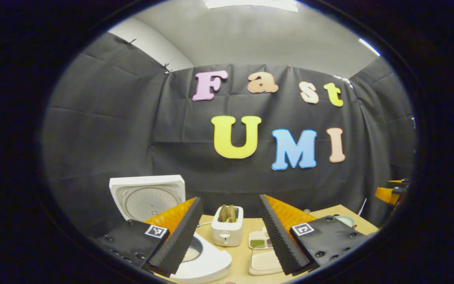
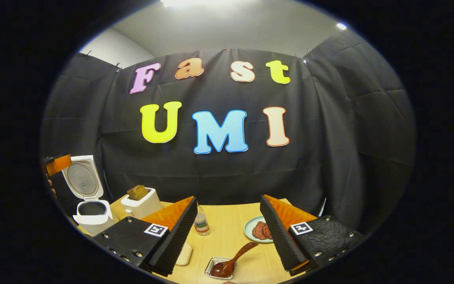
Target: Close the left gripper, press the button to open the rice cooker; take a wooden spoon from the chopstick holder with the right hand, scoop a spoonful of rice and pour it into the rice cooker, then put the wooden spoon back into the chopstick holder.
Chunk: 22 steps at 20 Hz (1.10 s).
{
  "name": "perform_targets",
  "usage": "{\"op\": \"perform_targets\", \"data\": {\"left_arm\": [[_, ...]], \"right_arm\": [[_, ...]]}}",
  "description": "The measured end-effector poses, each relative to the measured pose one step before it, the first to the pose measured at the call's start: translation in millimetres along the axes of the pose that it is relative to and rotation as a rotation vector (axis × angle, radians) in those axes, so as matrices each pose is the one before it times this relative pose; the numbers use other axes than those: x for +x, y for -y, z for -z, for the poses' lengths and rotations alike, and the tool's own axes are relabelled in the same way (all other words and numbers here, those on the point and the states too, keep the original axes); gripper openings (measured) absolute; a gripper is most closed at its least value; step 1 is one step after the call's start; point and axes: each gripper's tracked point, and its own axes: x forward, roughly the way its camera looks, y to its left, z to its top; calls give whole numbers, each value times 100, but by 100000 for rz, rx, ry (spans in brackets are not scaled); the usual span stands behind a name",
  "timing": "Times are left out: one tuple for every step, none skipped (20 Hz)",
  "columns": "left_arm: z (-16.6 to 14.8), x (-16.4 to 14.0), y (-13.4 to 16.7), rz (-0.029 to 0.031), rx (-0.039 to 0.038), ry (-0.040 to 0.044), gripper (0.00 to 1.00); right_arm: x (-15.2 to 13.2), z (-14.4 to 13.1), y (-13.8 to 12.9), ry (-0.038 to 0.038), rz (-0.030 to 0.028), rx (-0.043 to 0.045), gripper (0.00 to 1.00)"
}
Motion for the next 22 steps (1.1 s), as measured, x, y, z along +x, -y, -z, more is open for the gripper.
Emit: {"op": "perform_targets", "data": {"left_arm": [[-86, -201, 738, 1218, -222, 695, 99], [41, -112, 447, 504, 319, 444, 94], [281, -43, 490, 685, 436, -489, 94], [357, -48, 719, 1183, 84, -750, 94], [227, -40, 433, 819, 319, -698, 99], [197, -86, 256, 425, 611, -611, 99], [194, -6, 112, 152, 636, -665, 99], [291, 28, 184, 263, 403, -975, 99], [377, 157, 193, 449, 48, -1367, 99], [597, 179, 342, 972, -431, -1663, 94], [504, 71, 72, 140, -189, -1834, 99], [376, 202, -63, -166, -146, -1534, 99], [96, 72, 5, -158, -187, -846, 95], [63, 33, -90, -367, -46, -341, 99], [-57, 84, -159, -625, 213, 10, 99], [85, 69, -75, -142, 112, -174, 99], [42, -2, 158, 483, -89, -255, 99], [96, 115, -77, -190, 112, -368, 99], [-22, 126, -116, -196, 179, -290, 99], [188, 90, -57, -280, 250, -456, 99], [122, 108, -87, -104, 138, -537, 99], [143, 191, -6, -151, 53, -649, 99]], "right_arm": [[380, 922, 513, -2278, 701, 797, 97], [515, 1095, 506, -2880, 706, 915, 97], [476, 1030, 601, -3541, 972, 925, 97], [403, 742, 575, -2018, 829, 850, 97], [496, 581, 492, -1722, 712, 547, 97], [702, 915, 307, -2248, 179, 515, 97], [795, 1113, 303, -3340, 167, 386, 97], [862, 1315, 216, -3722, -273, 784, 97], [861, 1287, 265, -3946, 108, 1205, 97], [935, 1287, 302, -3466, 215, 1168, 97], [774, 975, 431, -2741, 988, 1188, 97], [848, 1105, 479, -2432, 905, 1713, 98], [745, 1034, 252, -3054, 146, 2814, 97], [718, 1081, 248, -3226, 290, 3315, 97], [696, 870, 222, -2810, 693, 2077, 97], [870, 831, 248, -2717, 406, 834, 97], [793, 695, 69, -2481, -278, 392, 97], [581, 418, -140, -2491, -358, 809, 98], [772, 368, -27, -1899, -1183, 1028, 98], [790, 329, -139, -1947, -34, 703, 95], [632, 274, -178, -1389, -530, 523, 94], [490, 307, -51, -954, -867, 818, 87]]}}
